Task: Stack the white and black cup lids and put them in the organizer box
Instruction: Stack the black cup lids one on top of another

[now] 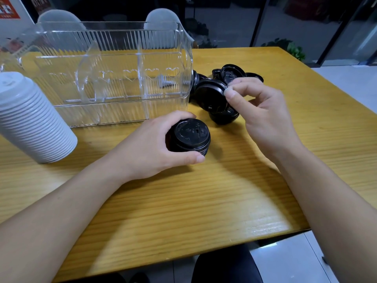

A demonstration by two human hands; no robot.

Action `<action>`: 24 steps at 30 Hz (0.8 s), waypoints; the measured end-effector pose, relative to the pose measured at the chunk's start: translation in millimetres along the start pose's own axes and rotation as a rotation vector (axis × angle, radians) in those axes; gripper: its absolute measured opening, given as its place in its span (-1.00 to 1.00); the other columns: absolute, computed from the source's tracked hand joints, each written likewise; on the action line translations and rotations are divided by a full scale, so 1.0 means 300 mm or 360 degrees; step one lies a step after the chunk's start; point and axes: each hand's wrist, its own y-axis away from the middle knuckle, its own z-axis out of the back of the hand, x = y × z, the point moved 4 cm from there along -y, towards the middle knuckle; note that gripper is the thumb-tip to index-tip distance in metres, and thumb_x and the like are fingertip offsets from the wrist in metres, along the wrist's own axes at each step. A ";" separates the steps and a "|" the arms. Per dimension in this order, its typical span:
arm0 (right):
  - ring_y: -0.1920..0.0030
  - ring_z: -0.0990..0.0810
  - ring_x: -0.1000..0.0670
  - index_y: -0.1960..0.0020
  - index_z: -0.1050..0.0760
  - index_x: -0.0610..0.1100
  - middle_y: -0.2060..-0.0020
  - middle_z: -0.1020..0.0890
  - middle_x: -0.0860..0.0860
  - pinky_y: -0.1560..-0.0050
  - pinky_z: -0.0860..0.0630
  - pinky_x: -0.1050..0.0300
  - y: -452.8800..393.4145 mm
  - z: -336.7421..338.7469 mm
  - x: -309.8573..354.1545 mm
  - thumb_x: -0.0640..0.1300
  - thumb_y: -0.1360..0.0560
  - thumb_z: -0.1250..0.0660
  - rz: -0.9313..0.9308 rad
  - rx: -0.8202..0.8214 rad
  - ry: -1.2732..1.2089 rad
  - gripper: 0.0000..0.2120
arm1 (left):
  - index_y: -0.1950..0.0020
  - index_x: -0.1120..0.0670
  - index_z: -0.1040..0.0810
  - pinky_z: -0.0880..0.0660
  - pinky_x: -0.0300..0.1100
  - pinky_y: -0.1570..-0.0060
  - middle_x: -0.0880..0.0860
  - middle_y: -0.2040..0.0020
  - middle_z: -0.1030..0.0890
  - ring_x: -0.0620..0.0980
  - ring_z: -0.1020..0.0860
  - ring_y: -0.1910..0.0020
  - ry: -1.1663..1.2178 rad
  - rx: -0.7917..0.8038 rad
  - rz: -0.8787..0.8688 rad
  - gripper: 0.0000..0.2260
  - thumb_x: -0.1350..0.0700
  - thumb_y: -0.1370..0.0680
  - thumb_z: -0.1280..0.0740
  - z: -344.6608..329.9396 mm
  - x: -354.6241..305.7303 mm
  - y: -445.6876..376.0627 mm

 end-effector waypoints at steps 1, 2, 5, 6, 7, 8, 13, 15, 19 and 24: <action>-0.10 -0.65 0.06 -0.03 -0.75 -0.08 -0.05 -0.73 0.05 -0.17 -0.54 0.14 0.000 0.003 0.002 -0.13 -0.72 -0.46 -0.0025 0.0006 -0.0086 -0.88 | -0.52 -0.21 -0.56 -0.49 -0.35 -0.33 -0.35 -0.29 -0.68 -0.31 -0.62 -0.33 0.0005 -0.0003 -0.0003 -0.31 -0.31 -0.44 -0.67 0.000 0.002 0.001; -0.04 -0.65 0.08 -0.04 -0.74 -0.09 0.01 -0.74 0.06 -0.16 -0.54 0.16 0.000 0.003 0.004 -0.14 -0.73 -0.44 -0.0061 0.0024 -0.0195 -0.88 | -0.53 -0.21 -0.56 -0.48 -0.39 -0.32 -0.36 -0.29 -0.68 -0.32 -0.61 -0.34 0.0018 -0.0004 0.0002 -0.29 -0.36 -0.44 -0.65 0.000 0.005 0.001; 0.12 -0.59 0.13 -0.05 -0.71 -0.17 0.13 -0.71 0.04 -0.04 -0.48 0.23 0.001 -0.003 0.009 -0.19 -0.75 -0.39 -0.0170 0.0108 -0.0510 -0.85 | -0.61 -0.26 -0.49 -0.43 -0.45 -0.36 -0.38 -0.37 -0.65 -0.40 -0.57 -0.40 0.0046 -0.0015 0.0047 -0.18 -0.56 -0.43 -0.53 0.004 0.012 0.002; 0.16 -0.51 0.10 -0.05 -0.69 -0.19 0.12 -0.66 -0.04 0.01 -0.43 0.20 0.001 -0.006 0.011 -0.17 -0.75 -0.39 -0.0200 0.0131 -0.0579 -0.85 | -0.62 -0.28 -0.47 -0.44 -0.36 -0.45 -0.37 -0.40 -0.64 -0.38 -0.56 -0.43 0.0063 -0.0032 0.0065 -0.16 -0.59 -0.42 -0.49 0.005 0.014 0.002; 0.19 -0.45 0.07 -0.06 -0.68 -0.20 0.08 -0.61 -0.10 0.05 -0.39 0.18 0.000 -0.008 0.011 -0.15 -0.75 -0.39 -0.0234 0.0145 -0.0643 -0.84 | -0.62 -0.29 -0.47 -0.46 -0.22 -0.52 -0.34 -0.42 -0.65 -0.33 -0.57 -0.46 0.0098 -0.0065 0.0083 -0.18 -0.59 -0.43 -0.46 0.007 0.018 0.002; 0.20 -0.41 0.06 -0.06 -0.67 -0.21 0.06 -0.61 -0.11 0.08 -0.37 0.17 -0.002 -0.009 0.010 -0.14 -0.76 -0.38 -0.0272 0.0158 -0.0708 -0.82 | -0.62 -0.27 -0.49 -0.49 -0.10 -0.56 -0.29 -0.41 -0.67 -0.27 -0.59 -0.46 0.0154 -0.0125 0.0089 -0.22 -0.57 -0.46 -0.46 0.009 0.021 0.001; 0.31 -0.33 0.07 -0.11 -0.63 -0.21 0.21 -0.56 0.03 0.19 -0.25 0.14 0.005 -0.036 0.018 -0.12 -0.83 -0.23 -0.0402 0.0334 -0.0942 -0.74 | -0.73 -0.08 -0.41 -0.59 0.12 -0.50 -0.11 -0.49 -0.64 -0.03 -0.66 -0.46 0.0434 -0.0460 -0.0093 -0.26 -0.19 -0.60 -0.58 0.048 -0.001 0.003; 0.34 -0.31 0.08 -0.10 -0.59 -0.23 0.22 -0.49 -0.03 0.20 -0.18 0.09 0.013 -0.057 0.025 -0.11 -0.84 -0.18 -0.0423 0.0427 -0.0957 -0.71 | -0.80 -0.07 -0.29 -0.55 0.15 -0.54 -0.09 -0.62 -0.54 0.02 -0.59 -0.56 0.0415 -0.0427 -0.0202 -0.16 -0.03 -0.60 -0.63 0.052 -0.016 0.009; 0.37 -0.31 0.08 -0.17 -0.53 -0.36 0.25 -0.45 -0.08 0.11 -0.03 -0.11 0.029 -0.087 0.040 -0.08 -0.85 -0.13 -0.0451 0.0575 -0.0949 -0.64 | -0.82 -0.03 -0.27 -0.48 0.22 -0.60 -0.08 -0.70 -0.46 0.10 -0.49 -0.66 0.0322 -0.0354 -0.0356 -0.09 0.16 -0.58 -0.68 0.038 -0.046 0.013; 0.34 -0.31 0.02 -0.19 -0.53 -0.51 0.18 -0.44 -0.19 0.15 -0.12 -0.07 0.031 -0.095 0.034 -0.03 -0.81 -0.20 -0.0434 0.0549 -0.0837 -0.51 | -0.68 0.08 -0.49 -0.51 0.24 -0.57 -0.02 -0.62 -0.57 0.11 -0.49 -0.66 0.0296 -0.0366 -0.0432 -0.23 0.20 -0.52 -0.72 0.037 -0.053 0.012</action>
